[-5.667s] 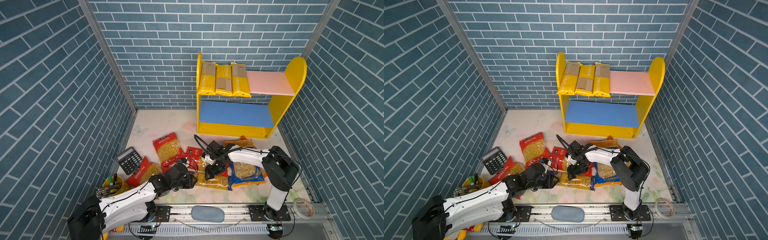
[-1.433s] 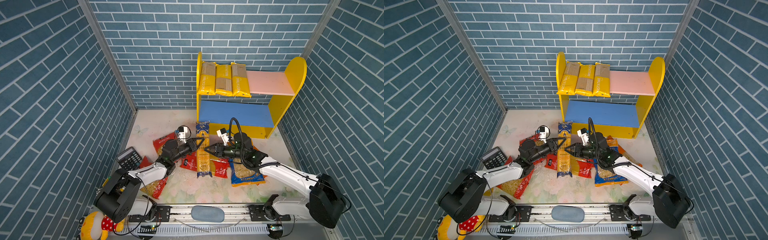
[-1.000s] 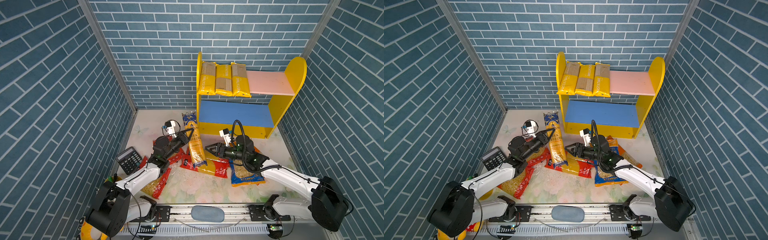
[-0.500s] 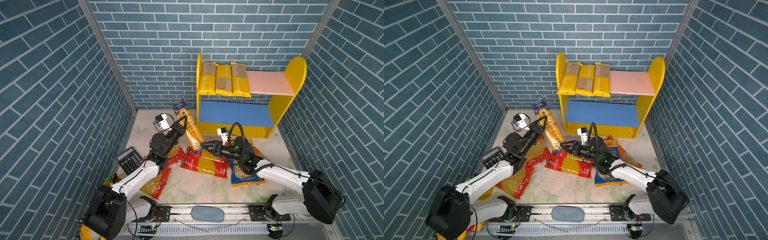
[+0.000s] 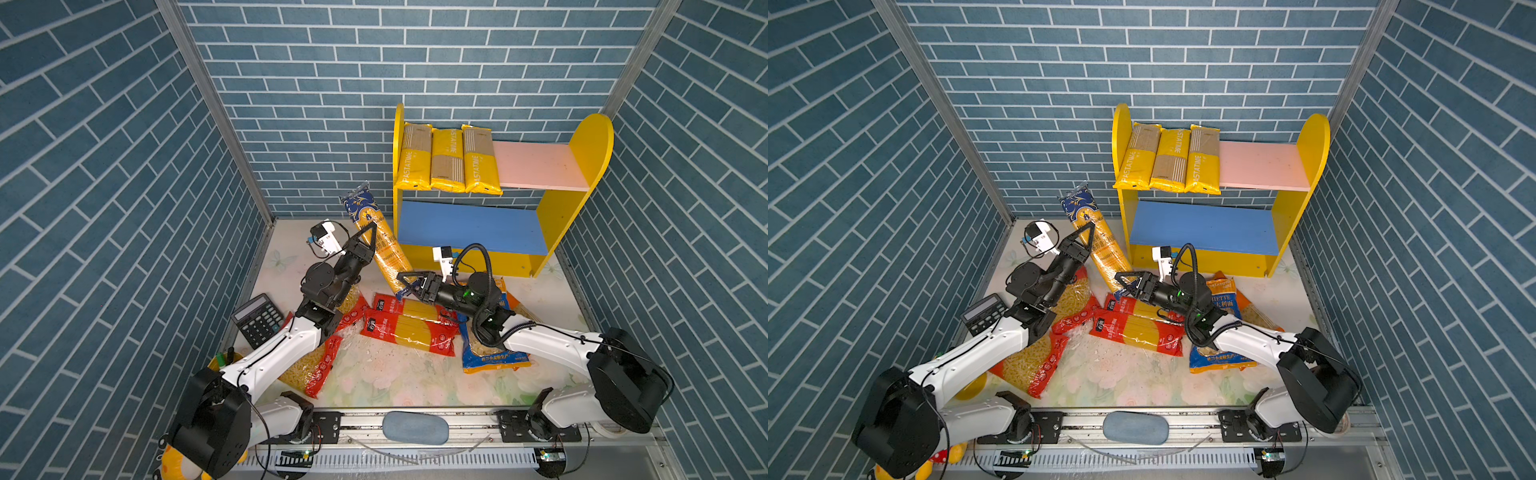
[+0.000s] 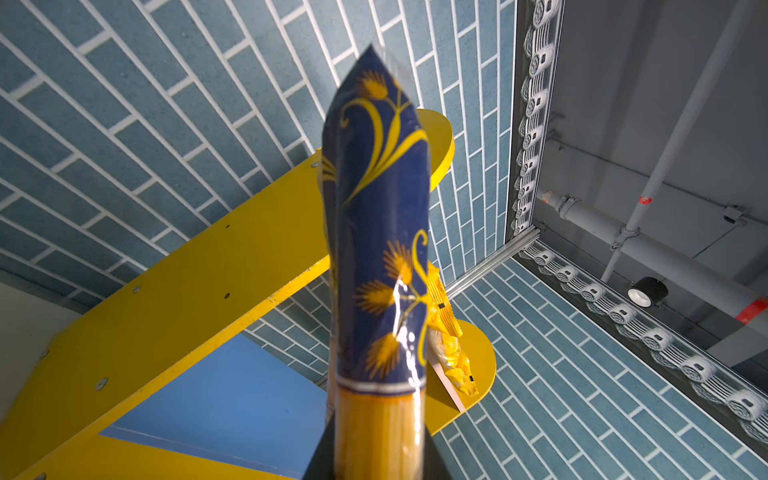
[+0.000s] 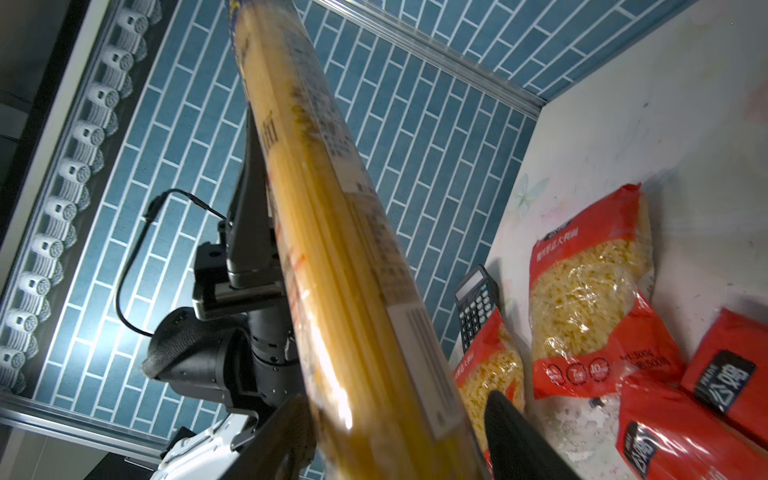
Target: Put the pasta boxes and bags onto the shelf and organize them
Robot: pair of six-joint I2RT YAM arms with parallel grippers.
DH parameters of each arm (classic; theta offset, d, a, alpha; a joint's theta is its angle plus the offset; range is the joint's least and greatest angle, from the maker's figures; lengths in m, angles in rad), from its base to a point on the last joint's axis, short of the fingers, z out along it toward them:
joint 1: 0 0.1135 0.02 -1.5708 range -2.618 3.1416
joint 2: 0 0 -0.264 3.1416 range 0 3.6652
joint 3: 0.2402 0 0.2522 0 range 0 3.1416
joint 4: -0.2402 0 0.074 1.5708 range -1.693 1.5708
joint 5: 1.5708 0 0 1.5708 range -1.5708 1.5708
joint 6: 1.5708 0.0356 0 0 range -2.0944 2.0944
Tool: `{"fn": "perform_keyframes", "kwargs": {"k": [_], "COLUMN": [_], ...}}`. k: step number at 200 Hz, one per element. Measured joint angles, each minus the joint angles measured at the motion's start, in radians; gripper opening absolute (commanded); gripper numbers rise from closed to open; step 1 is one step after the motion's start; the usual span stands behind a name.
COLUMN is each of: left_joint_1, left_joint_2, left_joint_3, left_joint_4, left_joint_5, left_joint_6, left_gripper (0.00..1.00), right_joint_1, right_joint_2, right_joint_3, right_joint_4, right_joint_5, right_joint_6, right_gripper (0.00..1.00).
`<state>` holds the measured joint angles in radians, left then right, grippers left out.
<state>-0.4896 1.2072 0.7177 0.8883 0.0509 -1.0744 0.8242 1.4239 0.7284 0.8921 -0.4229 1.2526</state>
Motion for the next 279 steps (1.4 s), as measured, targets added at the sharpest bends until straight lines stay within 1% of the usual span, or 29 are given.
{"fn": "perform_keyframes", "kwargs": {"k": [20, 43, 62, 95, 114, 149, 171, 218, 248, 279], "left_joint_1": [-0.008, -0.008, -0.008, -0.005, -0.005, -0.005, -0.006, -0.006, -0.01, -0.013], "left_joint_2": [0.001, 0.001, 0.004, 0.021, 0.023, 0.022, 0.015, -0.04, -0.092, -0.125], "left_joint_3": [0.0, 0.0, 0.0, 0.002, 0.002, 0.002, 0.002, -0.011, -0.057, -0.079], "left_joint_4": [0.0, 0.008, 0.014, 0.014, 0.02, 0.057, 0.072, 0.084, 0.097, 0.099], "left_joint_5": [-0.007, -0.014, -0.018, -0.031, -0.033, -0.028, -0.02, 0.014, 0.05, 0.075], "left_joint_6": [-0.006, -0.014, -0.016, -0.031, -0.047, -0.061, -0.064, -0.052, -0.051, -0.031], "left_gripper": [0.01, 0.03, 0.06, 0.2, 0.31, 0.52, 0.59, 0.65, 0.66, 0.66], "right_joint_1": [0.001, 0.001, 0.001, 0.002, 0.002, 0.004, 0.004, -0.011, -0.019, -0.041], "right_joint_2": [0.008, 0.009, 0.009, 0.007, -0.002, -0.035, -0.042, -0.042, -0.041, -0.036], "right_joint_3": [0.006, 0.012, 0.013, 0.016, 0.026, 0.084, 0.13, 0.253, 0.347, 0.414], "right_joint_4": [0.032, 0.042, 0.047, 0.061, 0.048, -0.059, -0.131, -0.254, -0.334, -0.365], "right_joint_5": [0.01, 0.015, 0.016, 0.006, -0.003, -0.018, -0.031, -0.079, -0.1, -0.103], "right_joint_6": [0.009, 0.008, 0.005, -0.006, -0.023, -0.064, -0.095, -0.151, -0.18, -0.2], "right_gripper": [0.59, 0.49, 0.37, 0.21, 0.16, 0.1, 0.06, 0.0, 0.0, 0.0]}}
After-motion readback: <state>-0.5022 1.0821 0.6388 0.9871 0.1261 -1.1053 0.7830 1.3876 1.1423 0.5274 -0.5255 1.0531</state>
